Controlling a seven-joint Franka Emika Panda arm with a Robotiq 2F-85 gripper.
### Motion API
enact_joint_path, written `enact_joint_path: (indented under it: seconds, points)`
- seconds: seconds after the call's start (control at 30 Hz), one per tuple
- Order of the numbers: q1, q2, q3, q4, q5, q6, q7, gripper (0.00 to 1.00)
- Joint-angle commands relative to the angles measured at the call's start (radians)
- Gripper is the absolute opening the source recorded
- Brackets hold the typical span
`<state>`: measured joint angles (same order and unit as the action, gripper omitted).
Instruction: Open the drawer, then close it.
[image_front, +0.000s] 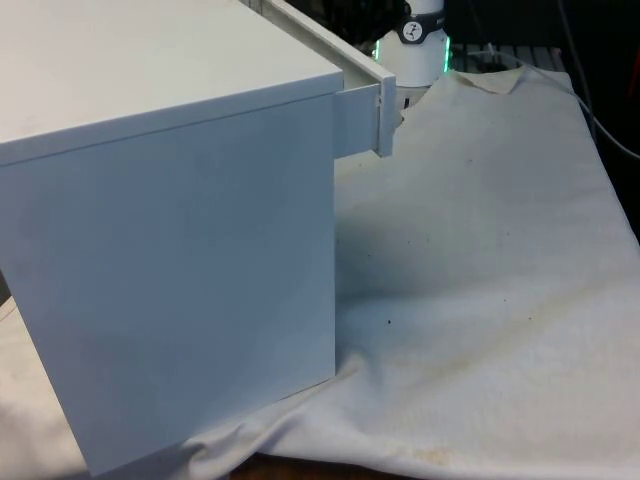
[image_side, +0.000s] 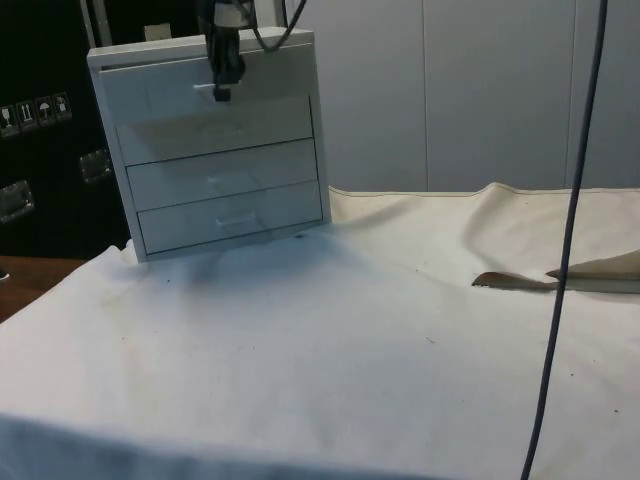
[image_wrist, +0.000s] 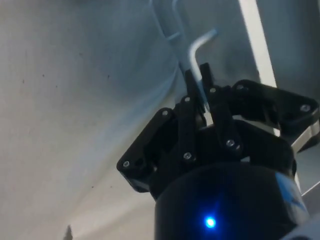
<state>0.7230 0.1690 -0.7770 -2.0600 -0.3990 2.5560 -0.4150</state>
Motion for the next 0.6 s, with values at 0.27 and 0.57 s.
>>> enact_joint_path:
  seconds: [0.27,0.57]
  points:
    - [0.015,-0.039,0.022,-0.052,-0.088,0.034,0.117,0.00]
    - [0.014,-0.069,0.046,-0.089,-0.153,0.047,0.194,0.00]
